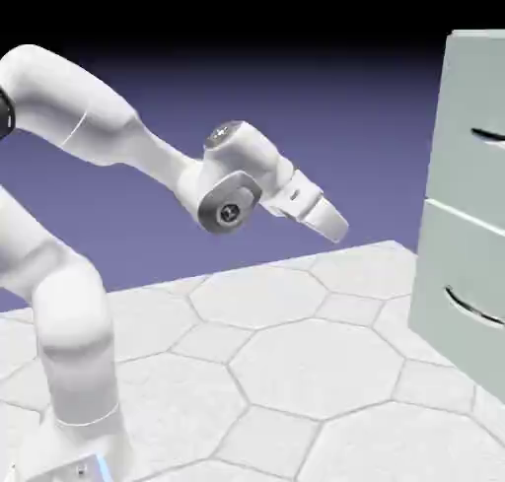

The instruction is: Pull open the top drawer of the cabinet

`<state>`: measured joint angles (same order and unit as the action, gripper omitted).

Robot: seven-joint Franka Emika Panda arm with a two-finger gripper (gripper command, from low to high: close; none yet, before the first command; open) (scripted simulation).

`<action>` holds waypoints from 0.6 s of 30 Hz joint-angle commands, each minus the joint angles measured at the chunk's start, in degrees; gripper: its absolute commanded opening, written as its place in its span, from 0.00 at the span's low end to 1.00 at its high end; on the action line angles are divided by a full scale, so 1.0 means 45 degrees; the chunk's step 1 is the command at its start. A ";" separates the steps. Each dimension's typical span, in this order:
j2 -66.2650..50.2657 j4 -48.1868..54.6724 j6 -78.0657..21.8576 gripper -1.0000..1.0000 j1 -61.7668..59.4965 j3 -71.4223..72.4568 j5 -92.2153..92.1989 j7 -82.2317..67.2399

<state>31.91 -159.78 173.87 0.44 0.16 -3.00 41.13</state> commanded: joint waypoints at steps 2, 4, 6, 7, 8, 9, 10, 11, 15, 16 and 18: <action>-0.0277 0.0451 -0.0049 0.50 -0.0090 0.0059 -0.1108 -0.0488; -0.0553 0.0902 -0.0098 0.50 -0.0180 0.0119 -0.2216 -0.0977; -0.0829 0.1353 -0.0147 0.50 -0.0270 0.0178 -0.3323 -0.1465; -0.0968 0.1578 -0.0171 0.50 -0.0315 0.0208 -0.3877 -0.1709; -0.1106 0.1803 -0.0195 0.50 -0.0360 0.0238 -0.4431 -0.1953; -0.1244 0.2029 -0.0220 0.50 -0.0405 0.0267 -0.4984 -0.2197; -0.1382 0.2254 -0.0244 0.50 -0.0450 0.0297 -0.5538 -0.2441; -0.1521 0.2480 -0.0269 0.50 -0.0495 0.0327 -0.6092 -0.2685; -0.2073 0.3381 -0.0366 0.50 -0.0674 0.0446 -0.8307 -0.3661; -0.2212 0.3607 -0.0391 0.50 -0.0719 0.0475 -0.8860 -0.3905; -0.2488 0.4057 -0.0440 0.50 -0.0809 0.0535 -0.9968 -0.4393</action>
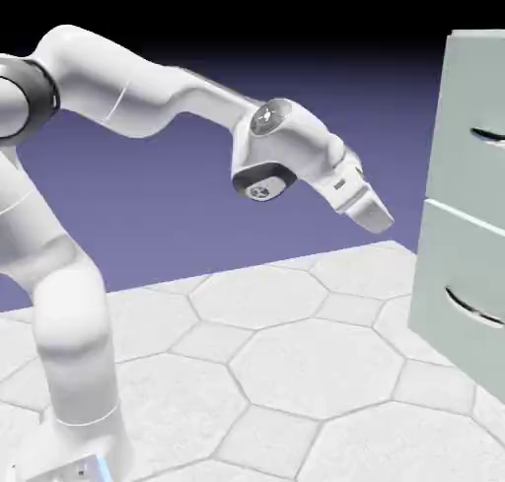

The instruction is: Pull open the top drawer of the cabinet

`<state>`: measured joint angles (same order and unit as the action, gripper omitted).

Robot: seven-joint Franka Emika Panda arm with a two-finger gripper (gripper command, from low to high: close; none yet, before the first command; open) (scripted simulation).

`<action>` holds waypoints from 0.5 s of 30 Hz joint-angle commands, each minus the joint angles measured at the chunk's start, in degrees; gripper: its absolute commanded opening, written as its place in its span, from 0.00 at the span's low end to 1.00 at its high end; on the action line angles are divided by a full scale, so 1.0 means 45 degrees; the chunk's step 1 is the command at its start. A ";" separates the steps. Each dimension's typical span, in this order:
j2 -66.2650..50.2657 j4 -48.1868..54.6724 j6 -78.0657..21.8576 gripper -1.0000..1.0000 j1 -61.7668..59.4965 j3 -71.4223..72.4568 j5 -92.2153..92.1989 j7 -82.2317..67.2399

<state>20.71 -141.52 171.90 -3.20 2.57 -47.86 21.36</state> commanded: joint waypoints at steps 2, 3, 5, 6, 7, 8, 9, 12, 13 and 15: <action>-0.0277 0.0451 -0.0049 0.50 -0.0090 0.0059 -0.1108 -0.0488; -0.0415 0.0676 -0.0073 0.50 -0.0135 0.0089 -0.1662 -0.0732; -0.0691 0.1127 -0.0122 0.50 -0.0225 0.0149 -0.2769 -0.1221; -0.0829 0.1353 -0.0147 0.50 -0.0270 0.0178 -0.3323 -0.1465; -0.0968 0.1578 -0.0171 0.50 -0.0315 0.0208 -0.3877 -0.1709; -0.1106 0.1803 -0.0195 0.50 -0.0360 0.0238 -0.4431 -0.1953; -0.1244 0.2029 -0.0220 0.50 -0.0405 0.0267 -0.4984 -0.2197; -0.1659 0.2705 -0.0293 0.50 -0.0539 0.0357 -0.6645 -0.2929; -0.1797 0.2930 -0.0318 0.50 -0.0584 0.0386 -0.7199 -0.3173; -0.2073 0.3381 -0.0366 0.50 -0.0674 0.0446 -0.8307 -0.3661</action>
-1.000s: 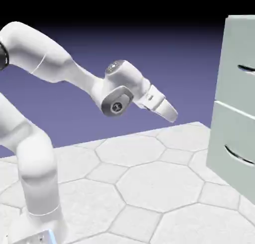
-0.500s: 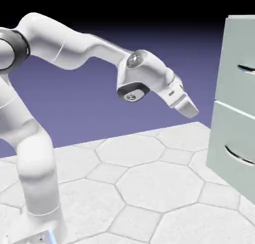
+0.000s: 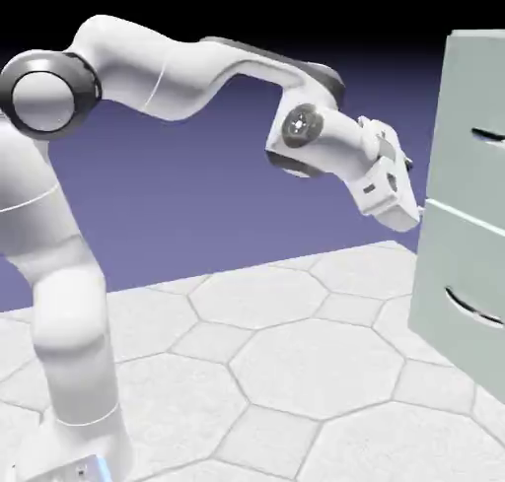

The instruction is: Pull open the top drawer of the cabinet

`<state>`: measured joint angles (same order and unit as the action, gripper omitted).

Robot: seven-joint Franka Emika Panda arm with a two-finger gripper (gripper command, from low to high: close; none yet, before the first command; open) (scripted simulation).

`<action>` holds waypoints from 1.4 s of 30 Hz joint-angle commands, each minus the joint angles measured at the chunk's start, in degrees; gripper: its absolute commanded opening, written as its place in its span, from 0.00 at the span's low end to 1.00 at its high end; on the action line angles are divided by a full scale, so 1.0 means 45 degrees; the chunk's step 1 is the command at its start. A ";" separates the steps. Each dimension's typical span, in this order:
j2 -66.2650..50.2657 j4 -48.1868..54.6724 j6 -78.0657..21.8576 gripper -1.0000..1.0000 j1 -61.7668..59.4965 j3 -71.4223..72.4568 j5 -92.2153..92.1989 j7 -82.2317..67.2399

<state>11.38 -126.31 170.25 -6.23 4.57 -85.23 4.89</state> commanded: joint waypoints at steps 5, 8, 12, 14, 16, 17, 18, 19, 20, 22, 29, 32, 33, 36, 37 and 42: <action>-0.0691 0.1127 -0.0122 0.50 -0.0225 0.0149 -0.2769 -0.1221; -0.1106 0.1803 -0.0195 0.50 -0.0360 0.0238 -0.4431 -0.1953; -0.1659 0.2705 -0.0293 0.50 -0.0540 0.0357 -0.6645 -0.2929; -0.1935 0.3156 -0.0342 0.50 -0.0629 0.0416 -0.7753 -0.3417; -0.2212 0.3607 -0.0391 0.50 -0.0719 0.0475 -0.8860 -0.3905; -0.2350 0.3832 -0.0415 0.50 -0.0764 0.0505 -0.9414 -0.4149; -0.2488 0.4057 -0.0440 0.50 -0.0809 0.0535 -0.9968 -0.4393; -0.2626 0.4283 -0.0464 0.50 -0.0854 0.0565 -1.0522 -0.4638; -0.2764 0.4508 -0.0488 0.50 -0.0899 0.0594 -1.1075 -0.4882; -0.3041 0.4959 -0.0537 0.50 -0.0989 0.0654 -1.2183 -0.5370; -0.4008 0.6537 -0.0708 0.50 -0.1304 0.0862 -1.6059 -0.7078; -0.4289 0.6995 -0.0758 0.50 -0.1395 0.0922 -1.7185 -0.7574; -0.4289 0.6995 -0.0758 0.50 -0.1395 0.0922 -1.7185 -0.7574; -0.5296 0.8379 -0.0352 0.50 -0.1255 0.0922 -1.7099 -0.7616; -0.5631 0.8840 -0.0216 0.50 -0.1208 0.0922 -1.7071 -0.7630; -0.6530 1.0076 0.0147 0.00 -0.1082 0.0922 -1.6994 -0.7667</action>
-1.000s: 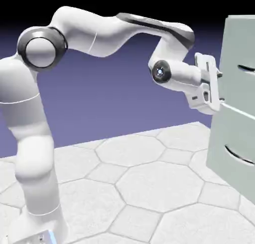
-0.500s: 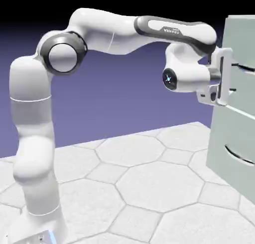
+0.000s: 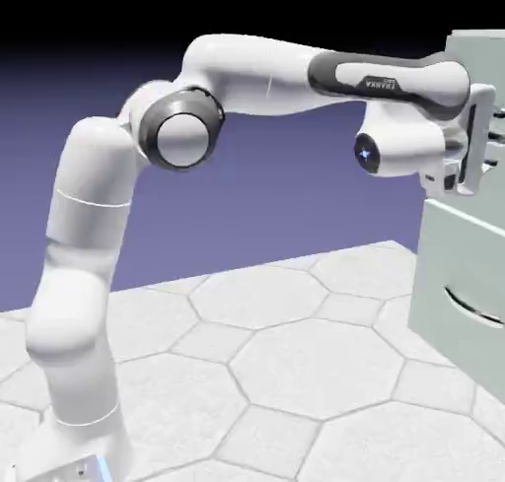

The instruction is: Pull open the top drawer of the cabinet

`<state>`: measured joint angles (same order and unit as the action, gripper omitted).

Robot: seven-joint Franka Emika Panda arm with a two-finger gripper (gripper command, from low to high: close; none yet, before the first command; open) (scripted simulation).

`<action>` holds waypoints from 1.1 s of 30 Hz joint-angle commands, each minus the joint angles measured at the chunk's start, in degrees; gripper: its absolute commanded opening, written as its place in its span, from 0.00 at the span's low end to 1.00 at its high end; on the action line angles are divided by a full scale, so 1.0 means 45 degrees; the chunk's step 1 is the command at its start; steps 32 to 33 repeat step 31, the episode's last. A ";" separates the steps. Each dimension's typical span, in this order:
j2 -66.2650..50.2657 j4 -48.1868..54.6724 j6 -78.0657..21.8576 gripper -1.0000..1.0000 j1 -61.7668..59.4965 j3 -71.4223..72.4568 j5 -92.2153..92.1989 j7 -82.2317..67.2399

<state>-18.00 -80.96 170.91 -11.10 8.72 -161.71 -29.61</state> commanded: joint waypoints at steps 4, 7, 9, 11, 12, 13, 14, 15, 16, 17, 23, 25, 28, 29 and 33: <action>0.1318 -0.1845 -0.0563 0.00 -0.0173 -0.0021 -0.0164 0.0006; 0.2354 -0.3229 -0.0944 0.00 -0.0297 -0.0031 -0.0185 0.0116; 0.3071 -0.4151 -0.1176 0.00 -0.0365 -0.0048 -0.0156 0.0236; 0.3811 -0.5074 -0.1388 0.00 -0.0416 -0.0079 -0.0095 0.0390; 0.4192 -0.5535 -0.1485 0.00 -0.0433 -0.0102 -0.0052 0.0479; 0.4579 -0.5997 -0.1576 0.00 -0.0443 -0.0131 -0.0003 0.0574; 0.4974 -0.6458 -0.1659 0.00 -0.0446 -0.0165 0.0055 0.0676; 0.5377 -0.6919 -0.1735 0.00 -0.0442 -0.0206 0.0119 0.0783; 0.5789 -0.7381 -0.1803 0.00 -0.0429 -0.0253 0.0191 0.0895; 0.6209 -0.7842 -0.1861 0.00 -0.0408 -0.0308 0.0269 0.1011; 0.8919 -1.0556 -0.1959 0.00 -0.0082 -0.0782 0.0883 0.1748; 0.9841 -1.1377 -0.1875 0.00 0.0093 -0.0981 0.1125 0.1981; 1.0819 -1.2188 -0.1717 0.00 0.0310 -0.1205 0.1397 0.2211; 1.0819 -1.2188 -0.1717 1.00 0.0310 -0.1205 0.1397 0.2211; 1.1280 -1.2526 -0.1593 1.00 0.0421 -0.1306 0.1541 0.2321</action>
